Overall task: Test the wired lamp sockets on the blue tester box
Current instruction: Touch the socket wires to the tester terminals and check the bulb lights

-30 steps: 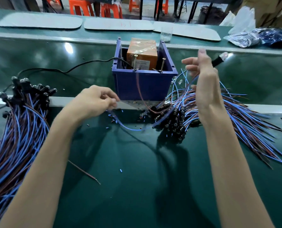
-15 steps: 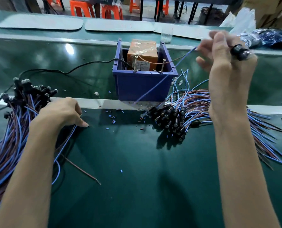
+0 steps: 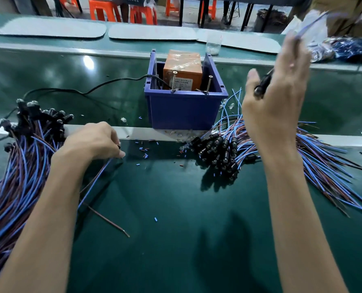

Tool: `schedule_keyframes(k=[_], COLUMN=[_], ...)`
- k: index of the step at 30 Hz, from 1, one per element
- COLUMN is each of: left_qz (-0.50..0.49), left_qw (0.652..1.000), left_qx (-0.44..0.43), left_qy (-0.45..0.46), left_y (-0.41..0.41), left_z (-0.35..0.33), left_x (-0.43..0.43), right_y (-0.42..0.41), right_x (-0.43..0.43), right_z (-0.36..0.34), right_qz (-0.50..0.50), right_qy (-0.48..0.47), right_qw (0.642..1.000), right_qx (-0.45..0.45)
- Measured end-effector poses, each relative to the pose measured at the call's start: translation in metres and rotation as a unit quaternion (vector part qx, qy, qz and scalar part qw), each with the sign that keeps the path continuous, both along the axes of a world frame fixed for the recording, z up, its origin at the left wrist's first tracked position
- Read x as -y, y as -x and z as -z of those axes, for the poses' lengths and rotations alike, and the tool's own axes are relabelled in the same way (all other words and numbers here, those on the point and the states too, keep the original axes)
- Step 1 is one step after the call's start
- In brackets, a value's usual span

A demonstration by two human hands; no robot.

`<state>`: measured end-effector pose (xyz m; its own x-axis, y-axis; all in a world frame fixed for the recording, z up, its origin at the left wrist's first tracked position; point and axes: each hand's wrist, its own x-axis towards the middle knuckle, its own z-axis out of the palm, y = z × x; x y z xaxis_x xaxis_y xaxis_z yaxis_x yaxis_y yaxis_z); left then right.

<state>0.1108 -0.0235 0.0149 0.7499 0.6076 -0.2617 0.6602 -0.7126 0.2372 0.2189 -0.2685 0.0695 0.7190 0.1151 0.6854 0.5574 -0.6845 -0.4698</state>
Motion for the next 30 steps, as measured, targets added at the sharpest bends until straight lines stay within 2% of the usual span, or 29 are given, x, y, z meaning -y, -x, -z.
schedule_keyframes(k=[2, 4, 6, 8, 12, 14, 16, 17, 18, 21, 23, 25, 28, 29, 30], left_qz=[0.002, 0.011, 0.020, 0.031, 0.063, 0.083, 0.115, 0.136, 0.159, 0.200, 0.210, 0.201, 0.159, 0.148, 0.146], left_qw=[1.000, 0.999, 0.997, 0.993, 0.981, 0.971, 0.956, 0.945, 0.932, 0.887, 0.852, 0.804, 0.741, 0.729, 0.728], left_qx=[0.019, 0.043, 0.072, 0.107, 0.181, 0.225, 0.269, 0.292, 0.314, 0.371, 0.402, 0.470, 0.592, 0.596, 0.559], left_qy=[-0.008, -0.021, -0.027, -0.027, -0.023, -0.006, 0.034, 0.058, 0.085, 0.190, 0.261, 0.304, 0.274, 0.302, 0.368], left_y=[-0.002, -0.003, -0.004, -0.005, -0.006, -0.006, -0.007, -0.007, -0.006, -0.003, -0.002, -0.001, 0.002, 0.003, 0.004], left_z=[-0.004, -0.008, -0.014, -0.019, -0.026, -0.029, -0.034, -0.037, -0.040, -0.050, -0.056, -0.059, -0.067, -0.068, -0.071], left_x=[0.007, 0.013, 0.018, 0.023, 0.037, 0.044, 0.052, 0.057, 0.063, 0.080, 0.089, 0.097, 0.105, 0.104, 0.105], right_y=[-0.009, -0.008, -0.004, -0.002, -0.002, -0.004, -0.005, -0.003, 0.001, 0.014, 0.020, 0.022, 0.023, 0.023, 0.023], right_x=[0.003, 0.005, 0.006, 0.006, 0.008, 0.009, 0.008, 0.007, 0.005, -0.002, -0.008, -0.012, -0.014, -0.013, -0.012], right_z=[0.009, 0.016, 0.020, 0.019, 0.013, 0.013, 0.010, 0.007, 0.005, 0.003, 0.002, -0.002, -0.009, -0.011, -0.012], right_qz=[-0.013, -0.031, -0.060, -0.084, -0.101, -0.113, -0.161, -0.204, -0.256, -0.393, -0.439, -0.433, -0.389, -0.383, -0.382], right_qy=[0.138, 0.287, 0.374, 0.375, 0.357, 0.325, 0.243, 0.200, 0.170, 0.122, 0.053, -0.042, -0.155, -0.175, -0.190], right_qw=[0.980, 0.907, 0.843, 0.836, 0.860, 0.882, 0.914, 0.917, 0.907, 0.838, 0.830, 0.850, 0.868, 0.869, 0.866], right_qx=[-0.145, -0.305, -0.381, -0.393, -0.351, -0.323, -0.283, -0.278, -0.288, -0.360, -0.341, -0.298, -0.266, -0.261, -0.259])
